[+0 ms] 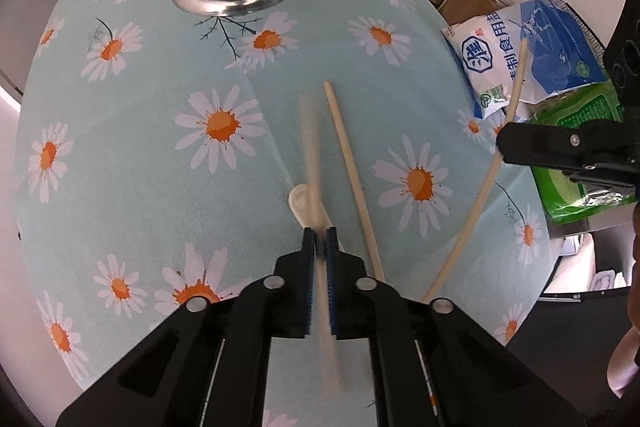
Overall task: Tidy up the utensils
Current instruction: 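Grasp the white plastic spoon with the right tool while the left tool grasps a chopstick, then lift the spoon and chopstick and carry them over the black holder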
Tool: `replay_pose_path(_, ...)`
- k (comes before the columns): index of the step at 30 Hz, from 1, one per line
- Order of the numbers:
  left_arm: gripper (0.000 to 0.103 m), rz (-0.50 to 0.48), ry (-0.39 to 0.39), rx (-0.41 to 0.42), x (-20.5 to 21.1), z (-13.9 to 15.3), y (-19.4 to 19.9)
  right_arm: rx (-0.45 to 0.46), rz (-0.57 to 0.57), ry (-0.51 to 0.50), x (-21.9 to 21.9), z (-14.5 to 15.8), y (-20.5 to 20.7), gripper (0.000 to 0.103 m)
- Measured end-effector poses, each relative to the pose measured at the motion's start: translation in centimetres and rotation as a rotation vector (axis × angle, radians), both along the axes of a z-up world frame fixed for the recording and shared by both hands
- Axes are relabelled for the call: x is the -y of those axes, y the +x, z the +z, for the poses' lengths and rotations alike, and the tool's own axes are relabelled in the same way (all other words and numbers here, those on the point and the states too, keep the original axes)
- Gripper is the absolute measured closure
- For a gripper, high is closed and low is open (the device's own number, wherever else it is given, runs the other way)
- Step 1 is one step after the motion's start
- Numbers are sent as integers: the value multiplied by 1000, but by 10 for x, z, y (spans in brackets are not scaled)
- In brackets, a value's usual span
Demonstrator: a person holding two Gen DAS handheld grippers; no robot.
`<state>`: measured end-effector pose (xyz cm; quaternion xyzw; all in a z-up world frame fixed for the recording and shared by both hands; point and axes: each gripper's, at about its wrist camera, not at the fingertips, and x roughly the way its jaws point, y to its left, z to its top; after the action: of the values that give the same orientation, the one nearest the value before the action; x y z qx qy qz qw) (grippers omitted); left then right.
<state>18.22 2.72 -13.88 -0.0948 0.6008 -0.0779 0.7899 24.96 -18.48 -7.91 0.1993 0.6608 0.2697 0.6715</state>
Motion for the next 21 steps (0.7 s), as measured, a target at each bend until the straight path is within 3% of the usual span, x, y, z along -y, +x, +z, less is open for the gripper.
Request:
replay_pose_path(10,99,74,-53,35,-8,10,-1,36,54,-2,-6,9,9,98)
replay_pose_path(21,99,131,-144,231,-23,52,-10,105,142,-43,-33,21,11,97)
